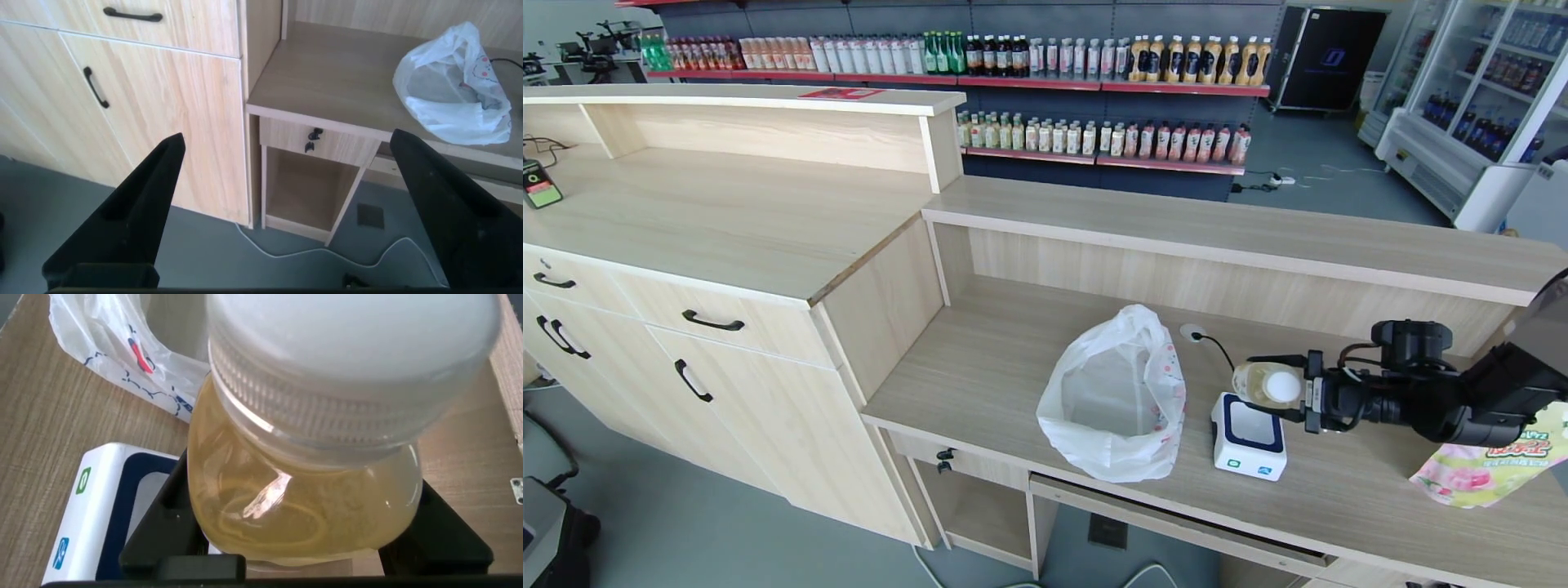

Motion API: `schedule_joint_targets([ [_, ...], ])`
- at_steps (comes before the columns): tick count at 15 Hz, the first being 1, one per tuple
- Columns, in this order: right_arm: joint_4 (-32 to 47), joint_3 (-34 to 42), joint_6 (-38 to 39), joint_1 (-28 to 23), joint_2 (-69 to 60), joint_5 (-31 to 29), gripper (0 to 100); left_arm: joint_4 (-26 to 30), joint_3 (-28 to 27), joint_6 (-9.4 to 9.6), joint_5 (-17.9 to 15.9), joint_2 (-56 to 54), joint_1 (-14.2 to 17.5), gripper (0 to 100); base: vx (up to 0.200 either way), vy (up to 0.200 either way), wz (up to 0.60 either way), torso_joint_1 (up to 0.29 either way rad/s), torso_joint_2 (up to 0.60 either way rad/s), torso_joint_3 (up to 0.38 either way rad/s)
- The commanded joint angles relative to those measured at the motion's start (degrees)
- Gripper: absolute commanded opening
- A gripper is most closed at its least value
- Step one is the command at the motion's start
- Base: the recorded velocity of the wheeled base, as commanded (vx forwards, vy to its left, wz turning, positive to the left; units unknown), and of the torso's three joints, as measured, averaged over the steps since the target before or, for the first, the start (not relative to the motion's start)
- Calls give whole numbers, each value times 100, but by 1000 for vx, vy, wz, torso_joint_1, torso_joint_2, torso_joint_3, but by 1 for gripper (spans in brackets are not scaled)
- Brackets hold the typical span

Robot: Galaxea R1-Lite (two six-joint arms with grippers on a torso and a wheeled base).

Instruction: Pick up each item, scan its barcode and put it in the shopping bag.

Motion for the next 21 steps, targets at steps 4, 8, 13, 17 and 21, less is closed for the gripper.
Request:
schedule_joint_targets([
  [4, -1, -62, -3, 11, 32, 2, 0, 0, 0, -1, 1, 9, -1, 100, 0, 0, 0, 0, 0, 0],
  [8, -1, -141, -3, 29, 15, 2, 0, 0, 0, -1, 1, 9, -1, 100, 0, 0, 0, 0, 0, 0],
  [13, 113, 35, 1280, -6, -987, -244, 0, 0, 0, -1, 1, 9, -1, 100, 0, 0, 0, 0, 0, 0],
  [17, 166, 545, 5965, -121, -2982, -2485, 0, 0, 0, -1, 1, 0, -1, 100, 0, 0, 0, 0, 0, 0],
  [21, 148, 1230, 7142, 187, -3527, -5684, 0, 0, 0, -1, 1, 0, -1, 100, 0, 0, 0, 0, 0, 0],
])
